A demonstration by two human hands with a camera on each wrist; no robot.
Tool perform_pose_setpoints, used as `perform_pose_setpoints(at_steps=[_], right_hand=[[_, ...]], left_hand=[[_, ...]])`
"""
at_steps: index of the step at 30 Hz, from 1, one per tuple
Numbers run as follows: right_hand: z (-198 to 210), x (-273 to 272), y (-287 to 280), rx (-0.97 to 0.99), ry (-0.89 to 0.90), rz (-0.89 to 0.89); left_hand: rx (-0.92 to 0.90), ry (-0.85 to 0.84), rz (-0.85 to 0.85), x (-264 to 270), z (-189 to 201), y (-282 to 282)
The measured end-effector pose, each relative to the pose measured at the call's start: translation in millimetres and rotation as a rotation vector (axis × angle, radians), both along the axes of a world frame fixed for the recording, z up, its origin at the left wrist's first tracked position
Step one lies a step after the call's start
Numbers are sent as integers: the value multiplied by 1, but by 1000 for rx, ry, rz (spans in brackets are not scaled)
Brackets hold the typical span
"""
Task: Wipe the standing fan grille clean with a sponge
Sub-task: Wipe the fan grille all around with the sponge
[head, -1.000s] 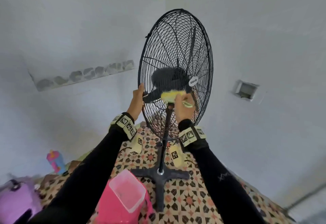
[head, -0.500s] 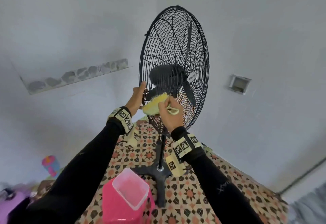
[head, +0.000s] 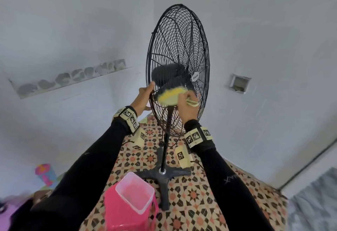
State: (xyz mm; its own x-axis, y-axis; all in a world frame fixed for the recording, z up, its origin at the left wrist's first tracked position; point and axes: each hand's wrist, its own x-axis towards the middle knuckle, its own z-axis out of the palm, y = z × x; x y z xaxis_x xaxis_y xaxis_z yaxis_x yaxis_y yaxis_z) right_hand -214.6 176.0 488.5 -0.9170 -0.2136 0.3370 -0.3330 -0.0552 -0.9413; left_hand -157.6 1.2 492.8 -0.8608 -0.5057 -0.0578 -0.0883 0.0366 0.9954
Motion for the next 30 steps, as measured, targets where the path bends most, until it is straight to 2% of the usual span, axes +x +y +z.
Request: perform_pose_setpoints(at_steps=[2, 4, 8, 15, 18, 20, 24, 25, 26, 27, 29, 30], right_hand=[[1, -18, 4, -51, -103, -167], [5, -14, 7, -42, -29, -196], [-3, 38, -5, 91, 234, -34], [-15, 61, -16, 177, 349, 265], [-31, 61, -23, 356, 398, 429], [-38, 61, -25, 346, 415, 365], [-28, 65, -26, 77, 316, -76], [-27, 64, -26, 50, 324, -120], [-26, 64, -26, 54, 338, -82], [-26, 64, -25, 88, 348, 27], [-31, 64, -23, 247, 392, 278], [-33, 62, -22, 296, 413, 318]], left_hand=[[13, -1, -1, -1, 0, -2], [50, -10, -12, -2, -2, -5], [120, 9, -33, -2, -4, -14], [206, -16, -117, 4, 3, -26], [136, -40, -111, 0, 1, -29], [124, -48, -120, 1, 3, -28], [133, -29, -144, 3, 7, -26], [140, -31, -148, 4, 7, -24], [140, -34, -149, 4, 6, -24], [136, -32, -139, 4, 6, -25], [101, -32, -123, 5, 6, -24], [102, -40, -124, 4, 6, -25]])
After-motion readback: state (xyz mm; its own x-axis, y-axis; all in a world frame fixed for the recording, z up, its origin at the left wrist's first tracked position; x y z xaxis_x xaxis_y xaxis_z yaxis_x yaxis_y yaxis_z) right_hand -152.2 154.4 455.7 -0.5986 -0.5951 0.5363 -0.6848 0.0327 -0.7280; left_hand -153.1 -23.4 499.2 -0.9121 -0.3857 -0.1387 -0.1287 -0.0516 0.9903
